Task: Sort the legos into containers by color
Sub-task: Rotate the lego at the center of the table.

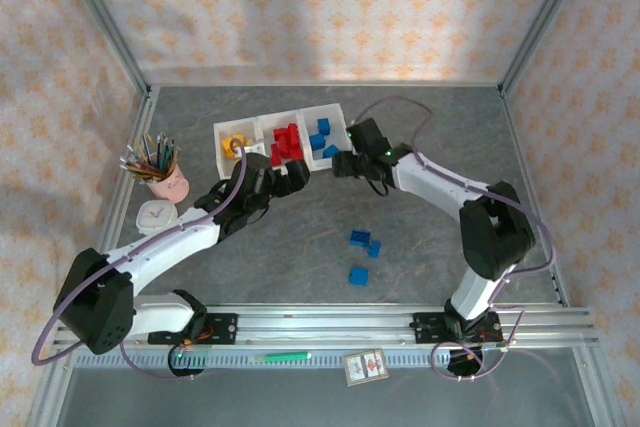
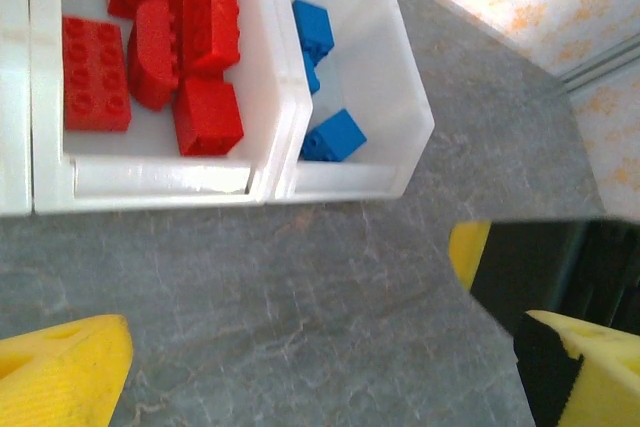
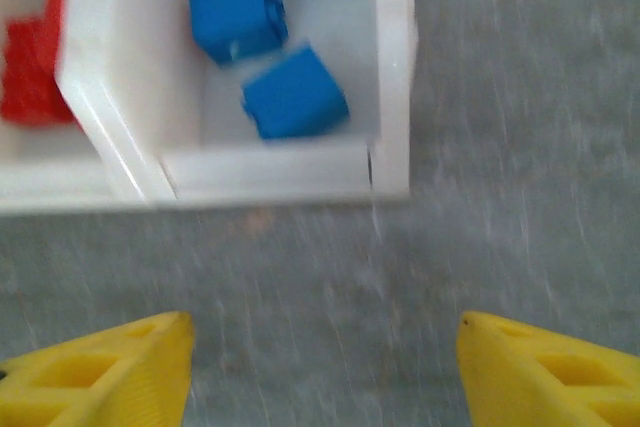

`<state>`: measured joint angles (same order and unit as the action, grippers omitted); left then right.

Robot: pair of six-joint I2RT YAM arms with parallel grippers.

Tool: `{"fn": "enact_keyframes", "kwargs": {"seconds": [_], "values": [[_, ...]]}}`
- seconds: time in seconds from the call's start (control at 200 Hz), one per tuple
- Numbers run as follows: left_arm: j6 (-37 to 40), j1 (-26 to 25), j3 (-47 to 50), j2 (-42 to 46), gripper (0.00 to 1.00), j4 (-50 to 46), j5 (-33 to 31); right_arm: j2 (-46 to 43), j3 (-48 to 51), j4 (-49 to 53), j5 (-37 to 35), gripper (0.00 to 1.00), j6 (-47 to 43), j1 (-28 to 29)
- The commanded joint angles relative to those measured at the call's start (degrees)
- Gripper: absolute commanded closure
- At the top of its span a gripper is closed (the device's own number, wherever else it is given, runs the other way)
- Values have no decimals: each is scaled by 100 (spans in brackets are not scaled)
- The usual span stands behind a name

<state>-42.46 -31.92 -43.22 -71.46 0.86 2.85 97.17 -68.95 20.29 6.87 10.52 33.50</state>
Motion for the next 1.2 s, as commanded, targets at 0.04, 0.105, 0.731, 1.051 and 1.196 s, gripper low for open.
{"fn": "enact_keyframes", "kwargs": {"seconds": [0.04,0.105,0.731,1.051,1.196], "values": [[-518,-261,342,354,1,-7,-183,-587,680,575,-417,25,93,407],[-712,-374,489,434,1,-1,-246,-762,896,775,-529,22,207,552],[-1354,-833,982,652,1,-39,-547,-923,1941,1315,-1029,6,974,1730],[-1361,-842,1003,706,1,-86,-583,-546,1652,1292,-1416,11,883,1278],[-1336,-842,991,674,1,-62,-620,-554,1614,1056,-1231,19,785,909]]}}
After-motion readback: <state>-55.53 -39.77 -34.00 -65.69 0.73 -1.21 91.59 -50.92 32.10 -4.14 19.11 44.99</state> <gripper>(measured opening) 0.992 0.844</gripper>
